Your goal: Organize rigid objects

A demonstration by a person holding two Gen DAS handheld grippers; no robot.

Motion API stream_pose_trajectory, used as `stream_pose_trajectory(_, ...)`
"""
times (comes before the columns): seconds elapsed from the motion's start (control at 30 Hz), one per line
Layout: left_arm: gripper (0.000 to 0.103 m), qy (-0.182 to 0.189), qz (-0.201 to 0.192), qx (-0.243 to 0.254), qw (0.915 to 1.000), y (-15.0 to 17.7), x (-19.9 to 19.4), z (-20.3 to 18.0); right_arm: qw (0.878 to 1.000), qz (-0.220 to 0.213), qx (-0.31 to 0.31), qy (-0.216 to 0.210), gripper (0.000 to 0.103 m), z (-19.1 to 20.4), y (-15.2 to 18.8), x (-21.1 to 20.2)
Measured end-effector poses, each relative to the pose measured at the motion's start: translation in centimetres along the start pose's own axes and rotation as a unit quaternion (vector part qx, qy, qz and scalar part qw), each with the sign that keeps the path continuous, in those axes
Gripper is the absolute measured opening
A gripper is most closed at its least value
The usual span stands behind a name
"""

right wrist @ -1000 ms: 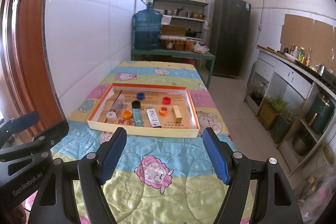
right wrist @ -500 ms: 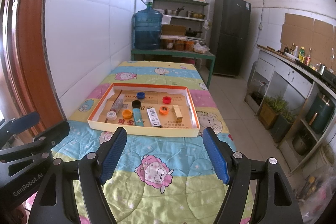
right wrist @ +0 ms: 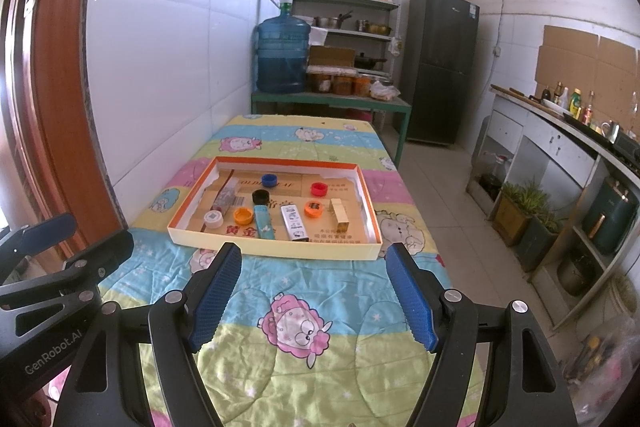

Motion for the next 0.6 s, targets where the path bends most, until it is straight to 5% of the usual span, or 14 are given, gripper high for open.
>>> stream_pose_trajectory(0.6, 0.065, 0.0, 0.002, -0.001, 1.0, 0.54, 0.13, -0.39, 1.0, 0.004, 0.001, -0.001, 0.076, 0.02, 0.57, 0.25)
Point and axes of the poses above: each gripper's, at about its wrist camera, not at the fingertips, and x roughly the way its jaws point, z to its left, y to its underside, the point moved 7 cm from there along x, roughly the way its jaws point, and after that the axes turned 1 degree about -z, right-handed, at the moved point
